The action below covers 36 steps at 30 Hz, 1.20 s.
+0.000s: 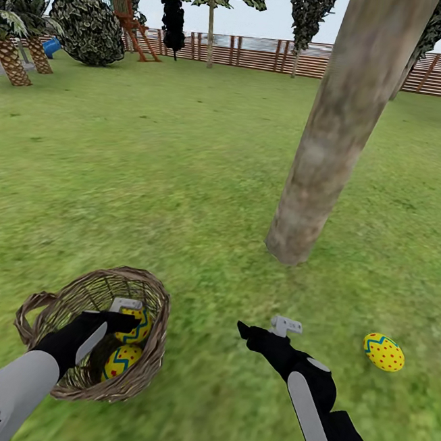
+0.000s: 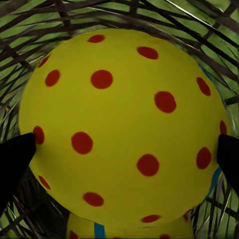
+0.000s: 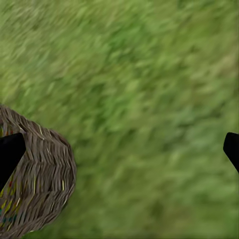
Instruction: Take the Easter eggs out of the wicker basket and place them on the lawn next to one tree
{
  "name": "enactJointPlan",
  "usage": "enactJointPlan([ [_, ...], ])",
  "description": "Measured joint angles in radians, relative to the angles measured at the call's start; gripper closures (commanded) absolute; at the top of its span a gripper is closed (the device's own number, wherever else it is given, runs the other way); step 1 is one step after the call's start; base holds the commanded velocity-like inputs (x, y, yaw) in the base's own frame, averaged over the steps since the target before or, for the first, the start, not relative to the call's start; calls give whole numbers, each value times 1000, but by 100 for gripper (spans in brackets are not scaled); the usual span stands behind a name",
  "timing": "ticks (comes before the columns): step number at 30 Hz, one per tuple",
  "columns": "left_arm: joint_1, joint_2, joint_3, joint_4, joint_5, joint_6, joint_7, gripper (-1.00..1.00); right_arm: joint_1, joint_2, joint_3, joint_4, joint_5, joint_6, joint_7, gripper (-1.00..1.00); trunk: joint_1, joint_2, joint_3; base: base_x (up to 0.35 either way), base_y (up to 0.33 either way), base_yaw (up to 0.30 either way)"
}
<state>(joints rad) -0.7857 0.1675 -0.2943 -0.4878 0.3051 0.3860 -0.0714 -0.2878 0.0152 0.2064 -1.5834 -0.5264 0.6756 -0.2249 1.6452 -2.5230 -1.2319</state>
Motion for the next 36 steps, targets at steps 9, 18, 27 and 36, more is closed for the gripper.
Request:
enactJointPlan([
  [9, -1, 0, -3, 3, -1, 36, 1, 100, 0, 2, 1, 0, 0, 1, 0, -100, -1, 0, 4, 0, 0, 0],
  [18, -1, 0, -6, 2, -1, 64, 1, 100, 0, 2, 2, 0, 0, 1, 0, -100, -3, 2, 27, 0, 0, 0],
  [27, -2, 0, -9, 3, -1, 79, 1, 100, 0, 2, 3, 0, 0, 1, 0, -100, -6, 3, 54, 0, 0, 0],
  [36, -2, 0, -10, 3, -1, 102, 1, 100, 0, 2, 3, 0, 0, 1, 0, -100, -7, 4, 62, 0, 0, 0],
])
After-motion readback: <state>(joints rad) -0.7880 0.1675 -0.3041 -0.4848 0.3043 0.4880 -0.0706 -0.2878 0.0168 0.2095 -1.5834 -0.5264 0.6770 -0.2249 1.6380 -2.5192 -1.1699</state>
